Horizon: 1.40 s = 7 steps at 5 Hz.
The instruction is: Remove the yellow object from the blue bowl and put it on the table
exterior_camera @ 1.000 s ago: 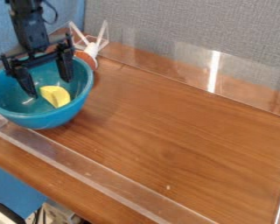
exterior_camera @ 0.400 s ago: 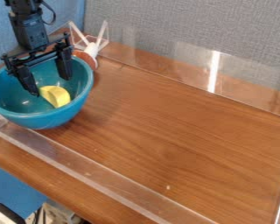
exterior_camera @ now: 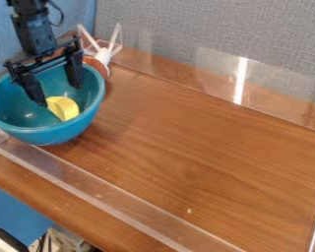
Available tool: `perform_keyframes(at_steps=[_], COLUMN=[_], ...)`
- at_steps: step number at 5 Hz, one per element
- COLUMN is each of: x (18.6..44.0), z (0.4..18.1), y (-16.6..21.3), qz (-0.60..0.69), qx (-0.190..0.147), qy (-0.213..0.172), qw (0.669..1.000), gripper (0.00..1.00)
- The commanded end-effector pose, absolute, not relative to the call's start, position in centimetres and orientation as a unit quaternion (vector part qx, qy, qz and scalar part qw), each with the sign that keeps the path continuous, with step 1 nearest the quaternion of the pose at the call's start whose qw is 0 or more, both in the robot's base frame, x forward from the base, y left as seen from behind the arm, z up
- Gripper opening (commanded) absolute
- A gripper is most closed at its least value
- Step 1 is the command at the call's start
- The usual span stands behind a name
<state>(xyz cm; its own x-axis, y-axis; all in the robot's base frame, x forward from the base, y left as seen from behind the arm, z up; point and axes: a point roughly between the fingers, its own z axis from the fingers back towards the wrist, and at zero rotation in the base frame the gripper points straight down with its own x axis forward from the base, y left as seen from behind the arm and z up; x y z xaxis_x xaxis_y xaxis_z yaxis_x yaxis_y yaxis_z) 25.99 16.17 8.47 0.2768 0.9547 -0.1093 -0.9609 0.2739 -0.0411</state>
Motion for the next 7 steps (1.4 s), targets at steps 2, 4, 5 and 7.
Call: perform_keyframes(at_steps=[2, 4, 5, 7], x=[26.5, 26.4, 26.3, 26.3], z=[11.5, 10.8, 10.6, 9.1], y=[16.8, 17.2, 17.1, 17.7], qz=[0.601, 0.605, 0.603, 0.603], qx=[-0.060, -0.055, -0.053, -0.038], qy=[-0.027, -0.036, -0.042, -0.041], qw=[0.797, 0.793, 0.795, 0.796], gripper=[1.00, 1.00, 1.00, 1.00])
